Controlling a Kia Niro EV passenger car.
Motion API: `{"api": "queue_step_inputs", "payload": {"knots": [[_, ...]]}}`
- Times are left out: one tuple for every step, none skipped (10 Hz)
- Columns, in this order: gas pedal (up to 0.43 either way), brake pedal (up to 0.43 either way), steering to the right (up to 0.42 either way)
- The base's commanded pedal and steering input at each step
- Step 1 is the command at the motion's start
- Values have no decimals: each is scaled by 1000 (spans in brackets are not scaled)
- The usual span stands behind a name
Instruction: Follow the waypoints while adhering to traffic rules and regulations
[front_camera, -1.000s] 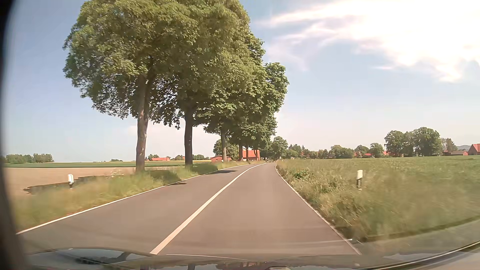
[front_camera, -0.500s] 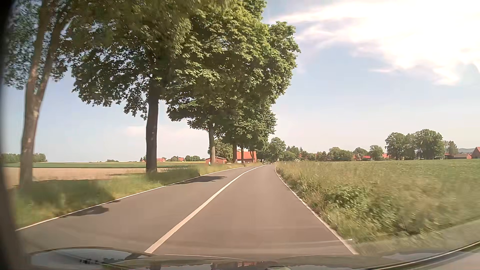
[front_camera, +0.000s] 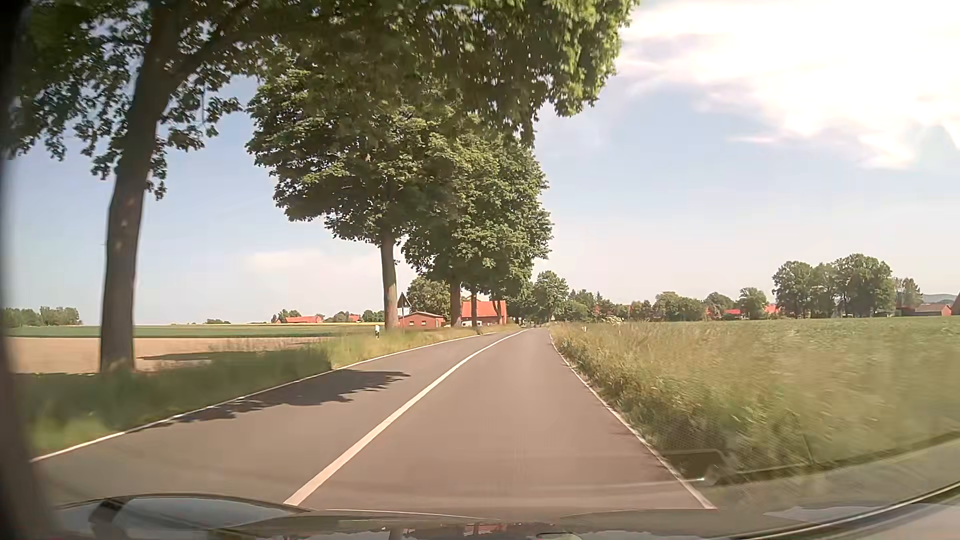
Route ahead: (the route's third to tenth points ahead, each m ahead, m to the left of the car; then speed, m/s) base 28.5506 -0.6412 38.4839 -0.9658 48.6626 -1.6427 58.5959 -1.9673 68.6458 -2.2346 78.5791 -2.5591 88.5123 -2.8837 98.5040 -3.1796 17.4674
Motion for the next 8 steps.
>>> {"api": "queue_step_inputs", "payload": {"knots": [[110,0,5],[110,0,4],[110,0,4],[110,0,4],[110,0,4],[110,0,4],[110,0,4],[110,0,3]]}}
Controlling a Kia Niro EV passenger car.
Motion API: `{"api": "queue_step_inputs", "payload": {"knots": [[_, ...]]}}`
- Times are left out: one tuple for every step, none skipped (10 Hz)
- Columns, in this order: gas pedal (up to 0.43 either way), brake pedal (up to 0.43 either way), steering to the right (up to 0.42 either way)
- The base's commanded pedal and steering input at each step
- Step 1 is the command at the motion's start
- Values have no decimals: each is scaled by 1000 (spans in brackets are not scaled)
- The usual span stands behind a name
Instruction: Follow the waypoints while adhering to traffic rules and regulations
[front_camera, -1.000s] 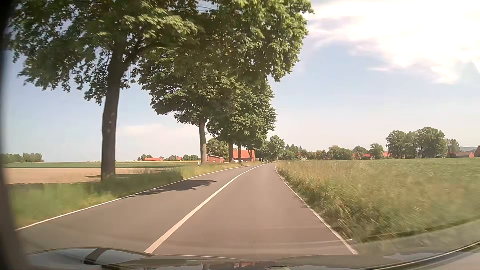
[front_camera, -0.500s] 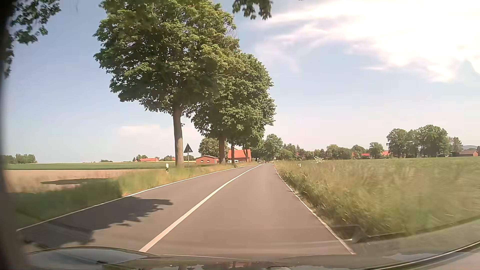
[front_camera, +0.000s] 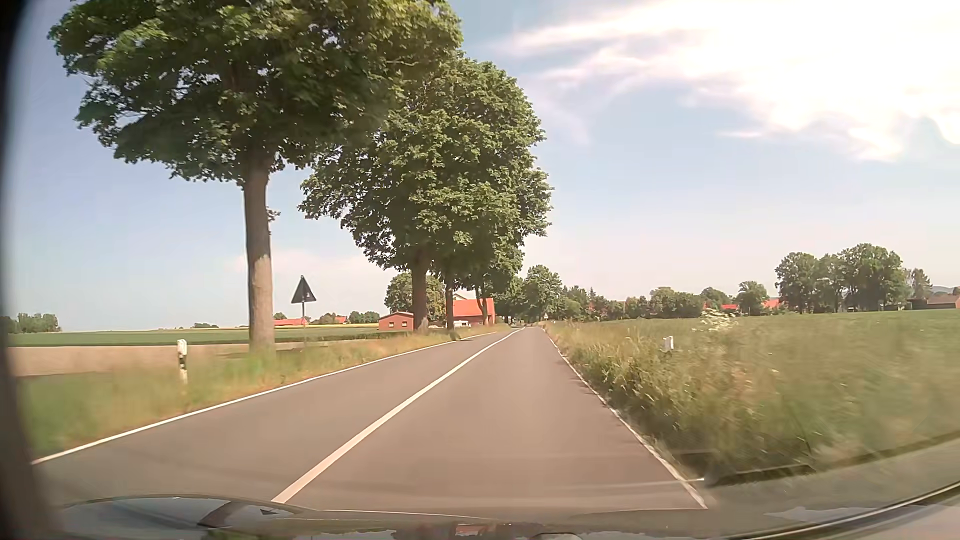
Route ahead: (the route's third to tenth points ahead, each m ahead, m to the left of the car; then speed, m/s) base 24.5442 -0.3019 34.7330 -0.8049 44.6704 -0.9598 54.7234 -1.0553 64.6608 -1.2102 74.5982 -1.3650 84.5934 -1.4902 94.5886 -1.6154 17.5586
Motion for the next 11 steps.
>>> {"api": "queue_step_inputs", "payload": {"knots": [[110,0,3],[110,0,3],[110,0,3],[98,0,3],[98,0,3],[87,0,4],[87,0,4],[87,0,3],[87,0,2],[87,0,1],[87,0,1]]}}
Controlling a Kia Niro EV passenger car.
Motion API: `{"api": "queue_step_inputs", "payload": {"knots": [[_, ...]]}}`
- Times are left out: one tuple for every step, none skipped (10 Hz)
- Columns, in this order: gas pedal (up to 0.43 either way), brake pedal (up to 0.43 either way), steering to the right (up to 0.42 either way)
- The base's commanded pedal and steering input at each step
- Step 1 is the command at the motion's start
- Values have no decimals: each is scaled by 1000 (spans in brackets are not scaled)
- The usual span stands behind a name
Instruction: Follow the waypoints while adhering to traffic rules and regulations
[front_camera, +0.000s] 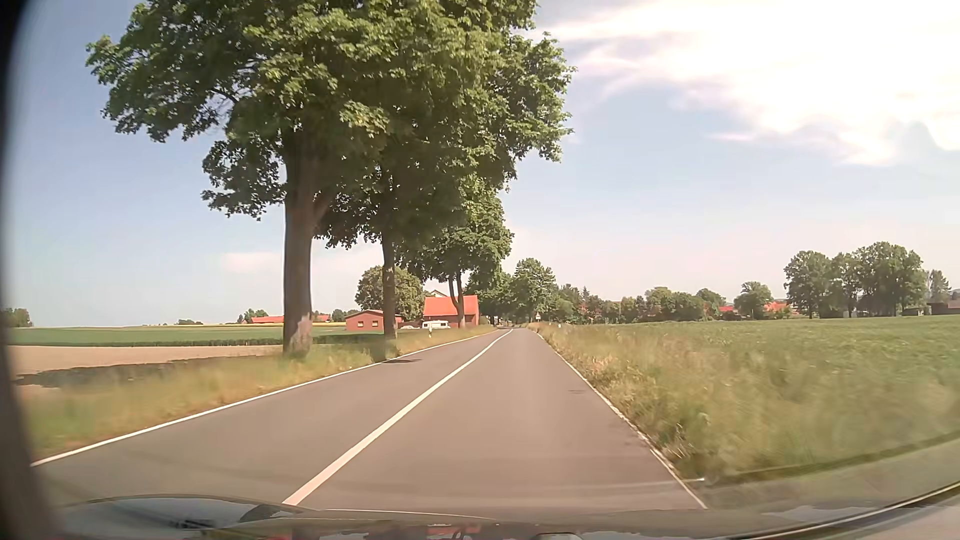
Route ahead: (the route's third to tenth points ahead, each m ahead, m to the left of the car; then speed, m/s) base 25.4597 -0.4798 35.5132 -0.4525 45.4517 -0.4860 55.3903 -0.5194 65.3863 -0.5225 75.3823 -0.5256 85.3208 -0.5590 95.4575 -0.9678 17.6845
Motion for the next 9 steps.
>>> {"api": "queue_step_inputs", "payload": {"knots": [[87,0,1],[87,0,1],[87,0,1],[87,0,1],[87,0,1],[87,0,1],[87,0,1],[79,0,0],[79,0,1]]}}
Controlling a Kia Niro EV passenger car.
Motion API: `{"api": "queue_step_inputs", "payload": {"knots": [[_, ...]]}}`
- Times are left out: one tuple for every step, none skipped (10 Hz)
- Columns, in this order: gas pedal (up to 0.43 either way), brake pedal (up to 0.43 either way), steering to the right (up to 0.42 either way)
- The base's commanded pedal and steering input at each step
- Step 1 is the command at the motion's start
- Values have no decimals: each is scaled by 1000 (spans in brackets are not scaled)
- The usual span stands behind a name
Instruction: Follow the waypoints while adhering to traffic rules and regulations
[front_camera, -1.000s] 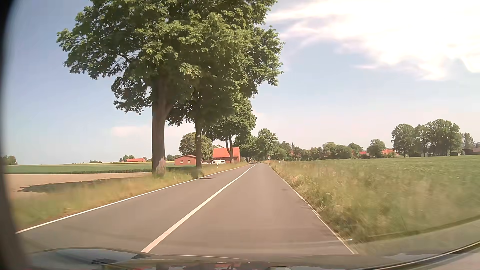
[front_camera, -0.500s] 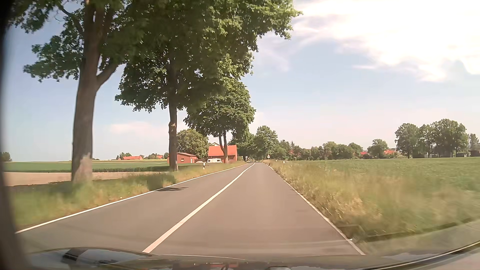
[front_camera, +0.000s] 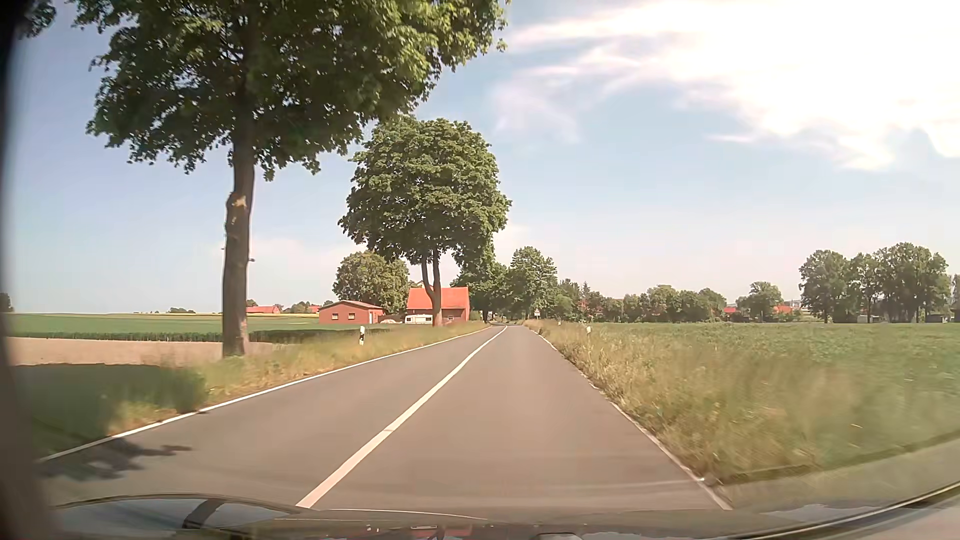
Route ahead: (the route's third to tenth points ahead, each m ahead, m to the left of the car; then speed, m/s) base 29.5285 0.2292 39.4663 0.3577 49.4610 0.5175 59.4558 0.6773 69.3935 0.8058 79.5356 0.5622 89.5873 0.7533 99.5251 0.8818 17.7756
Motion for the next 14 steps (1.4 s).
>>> {"api": "queue_step_inputs", "payload": {"knots": [[79,0,1],[79,0,1],[79,0,0],[79,0,-1],[79,0,-1],[79,0,-1],[67,0,0],[67,0,0],[67,0,0],[67,0,1],[67,0,1],[67,0,0],[67,0,0],[67,0,0]]}}
